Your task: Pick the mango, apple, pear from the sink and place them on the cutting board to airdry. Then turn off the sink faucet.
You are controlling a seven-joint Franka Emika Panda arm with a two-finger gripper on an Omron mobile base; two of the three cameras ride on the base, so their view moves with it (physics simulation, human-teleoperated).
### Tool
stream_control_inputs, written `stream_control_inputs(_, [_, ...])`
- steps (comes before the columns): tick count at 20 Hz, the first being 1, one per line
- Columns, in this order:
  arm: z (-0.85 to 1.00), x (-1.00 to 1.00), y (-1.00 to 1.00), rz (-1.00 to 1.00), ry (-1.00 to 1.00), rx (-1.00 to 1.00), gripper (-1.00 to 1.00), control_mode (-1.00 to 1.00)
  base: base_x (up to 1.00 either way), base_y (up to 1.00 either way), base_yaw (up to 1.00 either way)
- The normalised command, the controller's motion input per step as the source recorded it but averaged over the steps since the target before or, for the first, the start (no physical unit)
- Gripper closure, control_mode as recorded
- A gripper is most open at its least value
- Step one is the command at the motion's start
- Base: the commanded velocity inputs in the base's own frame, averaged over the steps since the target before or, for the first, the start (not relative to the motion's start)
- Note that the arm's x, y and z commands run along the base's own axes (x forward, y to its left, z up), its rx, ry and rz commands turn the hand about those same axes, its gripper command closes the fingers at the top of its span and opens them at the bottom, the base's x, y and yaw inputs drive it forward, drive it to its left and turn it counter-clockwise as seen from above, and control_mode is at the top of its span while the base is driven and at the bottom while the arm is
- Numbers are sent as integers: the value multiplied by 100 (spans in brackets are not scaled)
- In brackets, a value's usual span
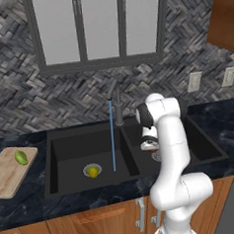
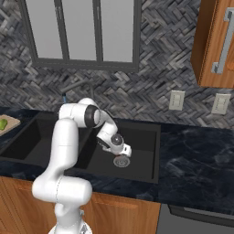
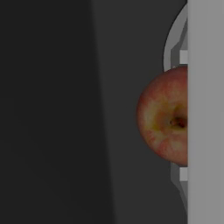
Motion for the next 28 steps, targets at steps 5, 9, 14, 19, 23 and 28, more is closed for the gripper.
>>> stream_control_inputs(5, [39, -4, -8, 4, 0, 1, 100, -100, 0, 0, 0])
stream_control_inputs(9, [42, -15, -8, 4, 0, 0, 100, -100, 0, 0, 0])
stream_control_inputs(14, [45, -7, -8, 4, 0, 0, 100, -100, 0, 0, 0])
stream_control_inputs(19, [54, -9, -18, 4, 0, 0, 100, -100, 0, 0, 0])
stream_control_inputs(23, [42, -16, -17, 3, 1, 0, 100, -100, 0, 0, 0])
stream_control_inputs(28, [40, -27, -16, 3, 0, 0, 100, -100, 0, 0, 0])
